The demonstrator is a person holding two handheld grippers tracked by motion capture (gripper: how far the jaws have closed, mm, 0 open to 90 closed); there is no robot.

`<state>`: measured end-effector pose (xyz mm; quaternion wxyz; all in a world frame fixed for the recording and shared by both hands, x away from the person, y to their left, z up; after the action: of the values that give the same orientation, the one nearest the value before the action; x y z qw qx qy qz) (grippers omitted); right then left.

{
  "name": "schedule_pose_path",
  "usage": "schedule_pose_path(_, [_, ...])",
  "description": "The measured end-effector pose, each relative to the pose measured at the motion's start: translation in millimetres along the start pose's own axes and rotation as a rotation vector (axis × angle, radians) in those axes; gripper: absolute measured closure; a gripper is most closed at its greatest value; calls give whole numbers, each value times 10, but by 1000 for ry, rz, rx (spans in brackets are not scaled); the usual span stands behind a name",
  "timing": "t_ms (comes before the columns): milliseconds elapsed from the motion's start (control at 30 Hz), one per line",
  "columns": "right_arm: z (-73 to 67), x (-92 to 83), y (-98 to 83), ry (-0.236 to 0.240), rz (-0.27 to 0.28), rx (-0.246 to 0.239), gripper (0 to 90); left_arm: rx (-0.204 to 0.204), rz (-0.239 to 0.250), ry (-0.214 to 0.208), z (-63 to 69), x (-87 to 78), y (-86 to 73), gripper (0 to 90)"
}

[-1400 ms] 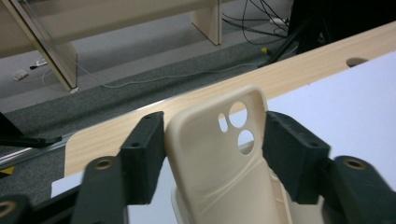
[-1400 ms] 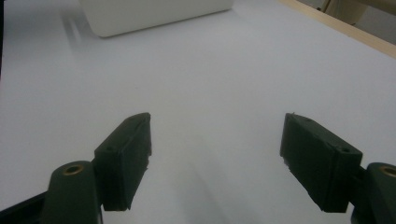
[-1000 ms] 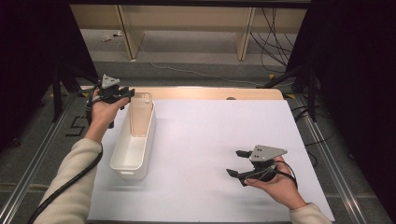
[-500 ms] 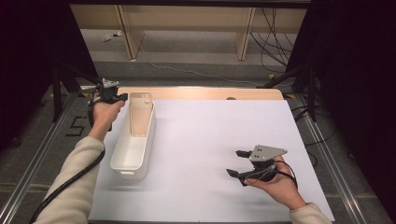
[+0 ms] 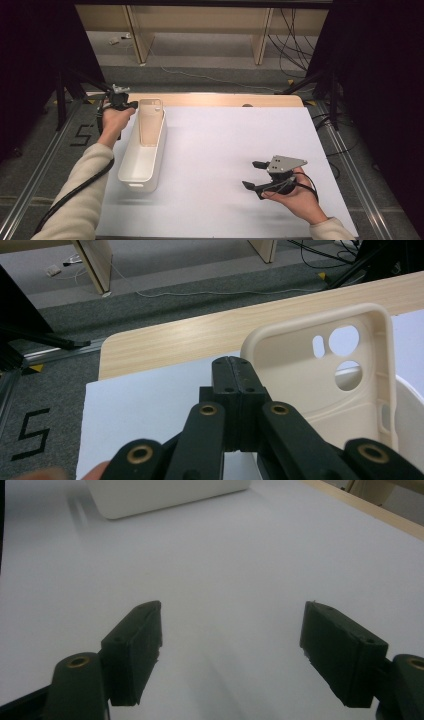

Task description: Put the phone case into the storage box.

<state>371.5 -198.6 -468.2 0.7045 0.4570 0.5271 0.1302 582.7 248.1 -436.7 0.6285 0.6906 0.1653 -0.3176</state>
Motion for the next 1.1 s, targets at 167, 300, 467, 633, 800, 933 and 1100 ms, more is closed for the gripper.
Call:
schedule_pose_path(167, [4,-1,-3,-1,-1,0,261,5,-3,-2,13,16,5,898])
schedule_pose_path(300, [4,0,-3,-1,-1,0,261,15,-3,-5,21,17,9,898])
schedule_pose_path(467, [3,3,-5,-1,-2,1,261,20,0,-8,41,21,14,898])
schedule_pose_path(633, [5,0,-3,-2,-1,-1,261,21,7,-11,42,3,12,881])
schedule_pose_path(800, [8,-2,-6,-3,-2,0,261,27,24,-10,46,-52,22,810])
schedule_pose_path(933, [5,-5,-3,-3,-1,1,261,28,44,-11,53,-127,38,726])
schedule_pose_path(1100, [7,-6,-2,-3,-1,1,261,35,68,-25,85,-244,56,585])
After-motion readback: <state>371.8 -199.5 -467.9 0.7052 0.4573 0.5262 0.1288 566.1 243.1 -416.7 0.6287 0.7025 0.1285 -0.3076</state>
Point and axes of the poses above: each handheld gripper's, and its own axes: x roughly forward along the jaws, y roughly out of its top, z roughly to its right, the point moved 5 cm from there along x, roughly forward along the jaws, and after that the axes turned 6 degrees about -z, right-handed, at the moved point
